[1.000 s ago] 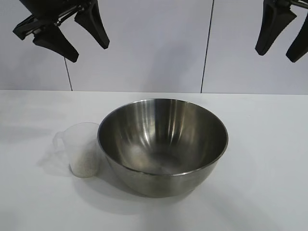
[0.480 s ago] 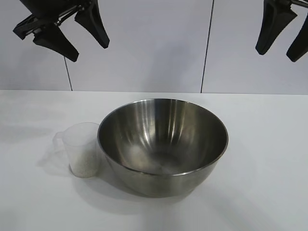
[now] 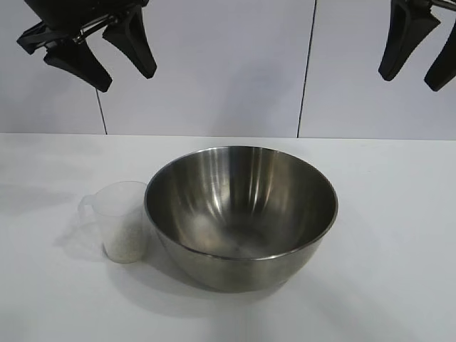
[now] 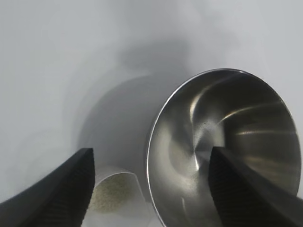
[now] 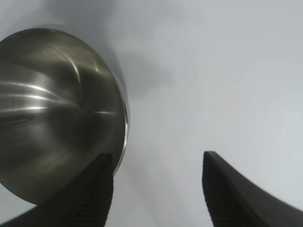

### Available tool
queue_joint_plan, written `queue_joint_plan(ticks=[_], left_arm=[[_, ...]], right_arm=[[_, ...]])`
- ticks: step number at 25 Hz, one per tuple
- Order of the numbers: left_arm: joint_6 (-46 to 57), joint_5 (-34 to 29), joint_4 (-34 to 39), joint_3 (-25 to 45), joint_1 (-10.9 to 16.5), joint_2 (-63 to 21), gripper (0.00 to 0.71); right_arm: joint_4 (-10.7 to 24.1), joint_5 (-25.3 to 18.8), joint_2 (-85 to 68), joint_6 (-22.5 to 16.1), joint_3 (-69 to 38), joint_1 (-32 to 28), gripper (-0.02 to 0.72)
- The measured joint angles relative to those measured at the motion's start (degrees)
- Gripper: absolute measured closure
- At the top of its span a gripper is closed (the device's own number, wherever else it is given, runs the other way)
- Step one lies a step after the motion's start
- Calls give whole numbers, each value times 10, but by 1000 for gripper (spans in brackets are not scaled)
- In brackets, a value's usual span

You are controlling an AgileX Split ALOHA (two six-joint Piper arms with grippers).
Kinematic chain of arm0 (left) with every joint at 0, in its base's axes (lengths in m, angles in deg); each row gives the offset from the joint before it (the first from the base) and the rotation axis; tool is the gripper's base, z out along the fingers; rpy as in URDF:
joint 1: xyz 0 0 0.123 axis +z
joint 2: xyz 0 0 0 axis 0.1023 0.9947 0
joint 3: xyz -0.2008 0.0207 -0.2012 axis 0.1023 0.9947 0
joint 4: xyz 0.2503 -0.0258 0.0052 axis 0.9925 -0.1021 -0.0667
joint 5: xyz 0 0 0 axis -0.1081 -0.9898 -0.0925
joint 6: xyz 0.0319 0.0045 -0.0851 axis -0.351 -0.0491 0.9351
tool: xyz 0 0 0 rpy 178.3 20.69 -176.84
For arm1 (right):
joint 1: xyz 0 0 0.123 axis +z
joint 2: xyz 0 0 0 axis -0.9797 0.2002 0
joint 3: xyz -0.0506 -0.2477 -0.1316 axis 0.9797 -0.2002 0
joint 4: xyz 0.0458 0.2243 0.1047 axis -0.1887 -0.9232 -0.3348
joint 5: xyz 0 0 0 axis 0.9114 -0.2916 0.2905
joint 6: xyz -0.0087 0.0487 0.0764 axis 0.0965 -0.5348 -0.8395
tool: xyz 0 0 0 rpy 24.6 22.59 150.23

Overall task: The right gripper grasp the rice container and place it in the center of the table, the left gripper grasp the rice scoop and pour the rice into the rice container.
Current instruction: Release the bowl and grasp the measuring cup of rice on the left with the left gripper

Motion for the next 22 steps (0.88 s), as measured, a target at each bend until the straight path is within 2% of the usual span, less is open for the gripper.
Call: queue_joint_plan(ticks=[4,8,18,22], left_arm=[[-12,26,7,3,0,-41,213],[-32,96,6,62,0,-117,213],[-57,436,0,400,0,-298,213],[-57,584,4,521,-23,-323,213]], right_arm=[[0,2,0,0,0,0,313],[0,3,0,0,0,0,313],[0,6,0,0,0,0,313],[0,14,0,0,0,0,313]])
